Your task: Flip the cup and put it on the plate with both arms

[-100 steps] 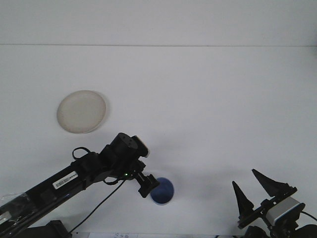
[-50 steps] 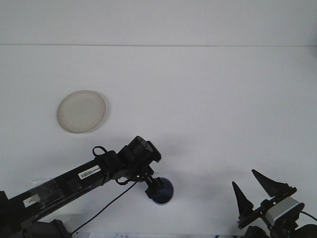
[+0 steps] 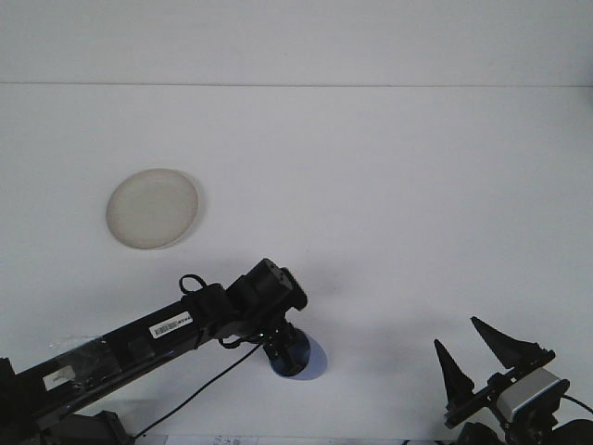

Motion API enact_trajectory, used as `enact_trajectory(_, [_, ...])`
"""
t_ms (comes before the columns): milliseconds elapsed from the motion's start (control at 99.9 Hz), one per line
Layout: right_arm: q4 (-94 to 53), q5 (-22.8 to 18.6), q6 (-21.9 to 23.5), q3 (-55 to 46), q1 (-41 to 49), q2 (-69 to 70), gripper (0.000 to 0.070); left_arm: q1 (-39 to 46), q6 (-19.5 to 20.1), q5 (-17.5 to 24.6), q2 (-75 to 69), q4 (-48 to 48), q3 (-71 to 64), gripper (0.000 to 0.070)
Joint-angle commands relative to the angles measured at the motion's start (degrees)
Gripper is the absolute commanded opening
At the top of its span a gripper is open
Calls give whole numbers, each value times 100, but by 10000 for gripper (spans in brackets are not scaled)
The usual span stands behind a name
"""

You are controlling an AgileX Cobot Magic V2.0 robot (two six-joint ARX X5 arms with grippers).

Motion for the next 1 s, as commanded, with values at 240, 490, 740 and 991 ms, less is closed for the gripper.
enact_trajectory(240, [59,0,50,33,68,24,479,286,345,-964,-402,-1292,1615,7])
enact_trajectory(490, [68,0,68,33,68,24,479,1943,697,-2186,-1161,-1810,2363,4])
enact_trajectory(740, [68,0,101,33,68,24,479,4048,896,-2426,-811,-1843,2459,4])
enact_trajectory(991, [66,-2,177,33,68,24,479,4955,896,-2424,361,-1405,2507,5])
